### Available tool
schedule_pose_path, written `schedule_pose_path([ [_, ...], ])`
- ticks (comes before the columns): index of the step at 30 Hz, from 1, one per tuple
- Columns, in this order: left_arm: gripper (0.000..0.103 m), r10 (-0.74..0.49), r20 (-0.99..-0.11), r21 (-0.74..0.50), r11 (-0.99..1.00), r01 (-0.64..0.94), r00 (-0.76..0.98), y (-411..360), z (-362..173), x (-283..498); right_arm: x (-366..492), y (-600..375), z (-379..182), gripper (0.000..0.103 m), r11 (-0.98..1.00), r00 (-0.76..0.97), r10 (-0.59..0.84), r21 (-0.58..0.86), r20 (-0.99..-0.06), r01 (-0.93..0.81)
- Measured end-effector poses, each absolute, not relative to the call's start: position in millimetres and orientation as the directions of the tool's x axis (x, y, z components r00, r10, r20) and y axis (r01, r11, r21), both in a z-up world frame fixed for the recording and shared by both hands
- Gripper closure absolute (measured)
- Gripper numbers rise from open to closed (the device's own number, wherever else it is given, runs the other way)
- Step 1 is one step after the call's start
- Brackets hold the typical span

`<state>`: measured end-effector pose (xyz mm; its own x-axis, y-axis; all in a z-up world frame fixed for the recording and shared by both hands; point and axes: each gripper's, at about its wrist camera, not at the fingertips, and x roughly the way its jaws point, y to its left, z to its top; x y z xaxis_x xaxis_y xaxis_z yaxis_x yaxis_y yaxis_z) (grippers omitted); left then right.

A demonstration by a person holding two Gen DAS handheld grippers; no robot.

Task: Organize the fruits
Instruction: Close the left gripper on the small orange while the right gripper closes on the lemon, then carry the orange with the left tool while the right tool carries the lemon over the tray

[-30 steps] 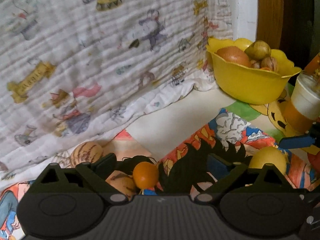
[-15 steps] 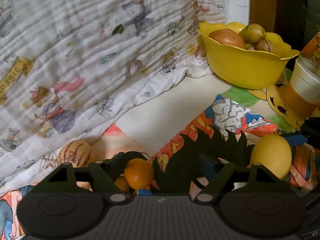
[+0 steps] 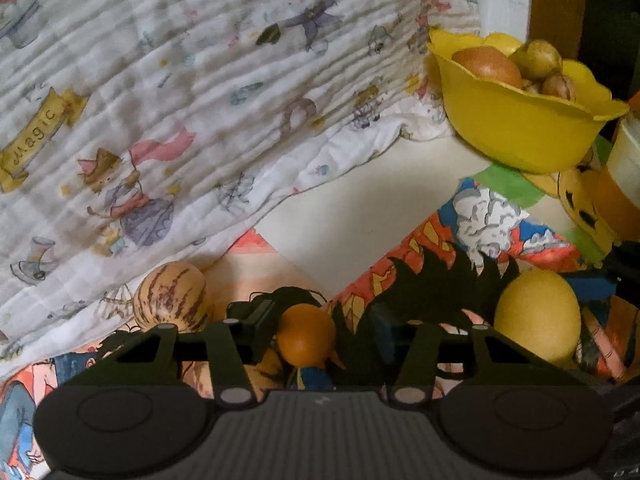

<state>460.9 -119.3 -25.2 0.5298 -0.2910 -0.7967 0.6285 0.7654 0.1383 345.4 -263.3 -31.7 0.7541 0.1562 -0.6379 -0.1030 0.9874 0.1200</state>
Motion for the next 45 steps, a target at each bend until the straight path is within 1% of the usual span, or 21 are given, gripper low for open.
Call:
schedule_pose_path([
  [3, 0.048, -0.254, -0.804, 0.186, 0.751, 0.633, 0.537, -125, -29, 458, 346, -265, -34, 0.031, 0.987, 0.746, 0.156, 0.128, -0.648, -0.095],
  [6, 0.049, -0.255, -0.803, 0.181, 0.758, 0.627, 0.539, -123, -29, 458, 346, -263, -34, 0.032, 0.987, 0.748, 0.157, 0.123, -0.645, -0.102],
  [8, 0.053, -0.258, -0.801, 0.170, 0.768, 0.617, 0.541, -121, -28, 459, 348, -262, -33, 0.032, 0.987, 0.748, 0.157, 0.119, -0.645, -0.105],
  [14, 0.061, -0.245, -0.793, 0.191, 0.770, 0.609, 0.558, -118, -28, 454, 350, -261, -33, 0.033, 0.987, 0.748, 0.157, 0.118, -0.645, -0.106],
  [16, 0.064, -0.235, -0.787, 0.210, 0.767, 0.606, 0.570, -119, -28, 452, 351, -259, -34, 0.037, 0.990, 0.748, 0.141, 0.104, -0.648, -0.096],
  [18, 0.067, -0.219, -0.781, 0.241, 0.758, 0.606, 0.585, -121, -30, 450, 352, -257, -34, 0.039, 0.992, 0.750, 0.129, 0.090, -0.649, -0.093],
  [22, 0.067, -0.216, -0.778, 0.246, 0.760, 0.601, 0.591, -123, -30, 449, 353, -256, -35, 0.039, 0.992, 0.751, 0.124, 0.084, -0.649, -0.092],
  [27, 0.068, -0.256, -0.781, 0.193, 0.769, 0.609, 0.570, -120, -27, 446, 353, -258, -36, 0.039, 0.991, 0.749, 0.133, 0.098, -0.648, -0.091],
  [30, 0.068, -0.255, -0.774, 0.210, 0.760, 0.615, 0.580, -123, -26, 441, 354, -257, -36, 0.039, 0.992, 0.749, 0.129, 0.087, -0.650, -0.095],
  [34, 0.068, -0.268, -0.774, 0.203, 0.753, 0.625, 0.574, -126, -27, 437, 355, -257, -37, 0.039, 0.992, 0.750, 0.130, 0.089, -0.649, -0.095],
  [39, 0.068, -0.267, -0.768, 0.202, 0.762, 0.615, 0.583, -124, -23, 433, 352, -260, -39, 0.040, 0.989, 0.763, 0.142, 0.115, -0.631, -0.090],
  [45, 0.068, -0.275, -0.762, 0.166, 0.792, 0.588, 0.586, -114, -14, 427, 344, -259, -37, 0.041, 0.984, 0.782, 0.177, 0.132, -0.597, -0.121],
])
